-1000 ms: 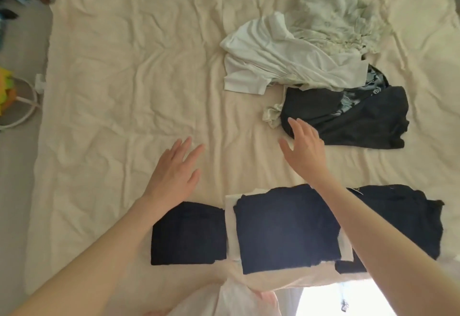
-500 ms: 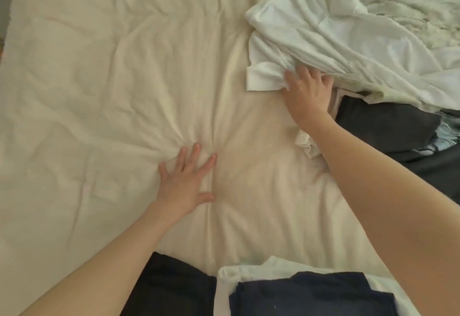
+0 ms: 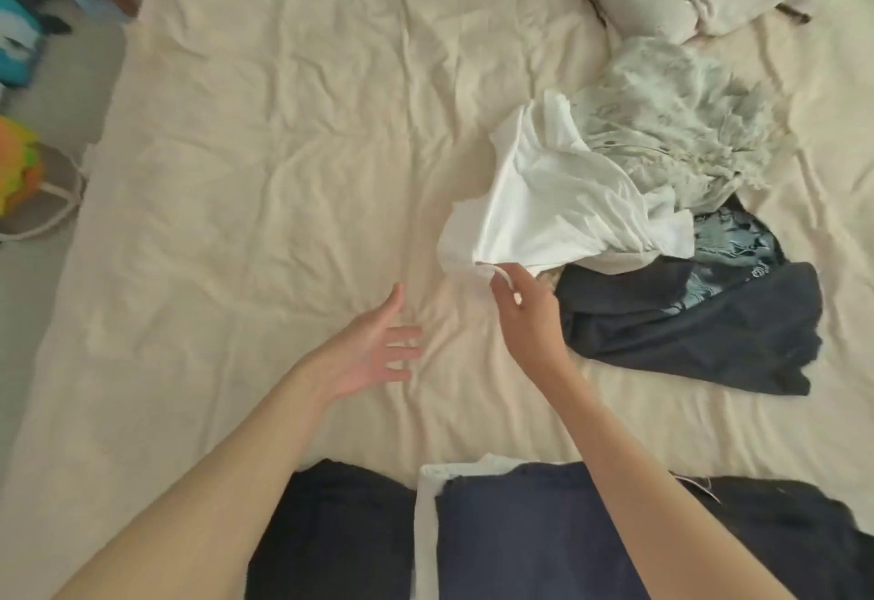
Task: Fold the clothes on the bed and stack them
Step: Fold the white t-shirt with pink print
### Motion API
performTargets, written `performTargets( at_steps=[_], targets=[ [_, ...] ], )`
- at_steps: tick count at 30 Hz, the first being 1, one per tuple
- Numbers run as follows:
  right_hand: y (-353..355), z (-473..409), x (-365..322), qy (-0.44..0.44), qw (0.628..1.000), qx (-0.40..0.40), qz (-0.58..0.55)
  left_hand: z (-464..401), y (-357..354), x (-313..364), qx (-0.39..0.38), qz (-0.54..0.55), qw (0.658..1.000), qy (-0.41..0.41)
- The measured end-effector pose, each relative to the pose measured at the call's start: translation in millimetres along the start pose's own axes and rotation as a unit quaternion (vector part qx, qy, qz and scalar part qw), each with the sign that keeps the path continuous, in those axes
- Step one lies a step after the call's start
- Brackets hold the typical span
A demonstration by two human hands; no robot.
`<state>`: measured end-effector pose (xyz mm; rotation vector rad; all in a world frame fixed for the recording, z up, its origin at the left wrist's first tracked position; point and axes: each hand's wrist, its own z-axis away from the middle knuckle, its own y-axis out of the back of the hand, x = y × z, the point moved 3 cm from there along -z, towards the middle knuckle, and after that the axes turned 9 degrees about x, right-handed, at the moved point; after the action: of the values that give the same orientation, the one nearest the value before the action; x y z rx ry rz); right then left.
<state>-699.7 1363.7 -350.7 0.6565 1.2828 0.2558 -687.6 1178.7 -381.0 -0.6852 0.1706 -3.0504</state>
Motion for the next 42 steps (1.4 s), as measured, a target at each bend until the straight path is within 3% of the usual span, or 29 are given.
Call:
performTargets(
  at_steps=[3,7,10,12,14,17,19,20,23,26,28,30,35,39,42],
  targets=[
    [11.4,59.2,-43.7,0.009,0.996,-0.083,-0.035,46.3,-3.7,4.7,-0.033,0.193,0.979,0.06],
    [6.0,128.9,-87.1,-0.003,0.976,-0.211,-0.044,97.2,12.4,-3.5,-0.001,0.172,0.985,0.036],
    [0.3,149.8,-103.6,-0.093,0.955,-0.256,-0.119,125.1,53.9,-18.7,0.102,0.1,0.987,-0.072],
    [-11.9,159.8,-110.6,-0.154,0.945,-0.233,-0.167,149.1,86.9,-25.3,0.19,-0.099,0.953,-0.213],
    [-34.8,172.6,-118.9,-0.217,0.943,-0.187,-0.169,177.3,113.8,-32.5,0.182,-0.233,0.895,-0.335],
    [-85.9,199.2,-139.1,-0.341,0.895,-0.189,-0.216,209.6,151.9,-51.2,0.048,-0.312,0.849,-0.423],
    [-122.2,221.1,-152.5,-0.386,0.88,-0.137,-0.239,223.9,182.1,-64.8,-0.051,-0.366,0.822,-0.433],
    [-138.8,229.5,-160.0,-0.386,0.894,-0.102,-0.202,226.6,200.5,-68.6,-0.083,-0.386,0.816,-0.422],
    [-170.8,252.1,-185.6,-0.36,0.92,-0.045,-0.15,232.6,256.4,-72.4,-0.127,-0.374,0.851,-0.346],
    [-174.4,277.6,-196.1,-0.333,0.934,-0.026,-0.124,223.5,298.8,-56.0,-0.04,-0.342,0.861,-0.375],
    [-165.6,291.2,-194.2,-0.285,0.958,-0.007,-0.01,209.9,310.1,-41.5,0.015,-0.378,0.832,-0.406],
    [-159.7,302.3,-193.8,-0.211,0.976,-0.017,0.047,196.6,308.4,-32.2,0.015,-0.42,0.797,-0.435],
    [-144.5,308.3,-176.0,-0.162,0.983,-0.082,0.039,167.9,258.9,-21.9,-0.015,-0.51,0.688,-0.516],
    [-112.8,285.9,-168.4,-0.149,0.981,-0.115,0.045,129.8,199.4,-16.3,-0.04,-0.649,0.571,-0.5],
    [-79.9,263.7,-166.3,-0.149,0.983,-0.107,0.026,105.8,176.5,-9.8,-0.025,-0.677,0.563,-0.473]
  ],
)
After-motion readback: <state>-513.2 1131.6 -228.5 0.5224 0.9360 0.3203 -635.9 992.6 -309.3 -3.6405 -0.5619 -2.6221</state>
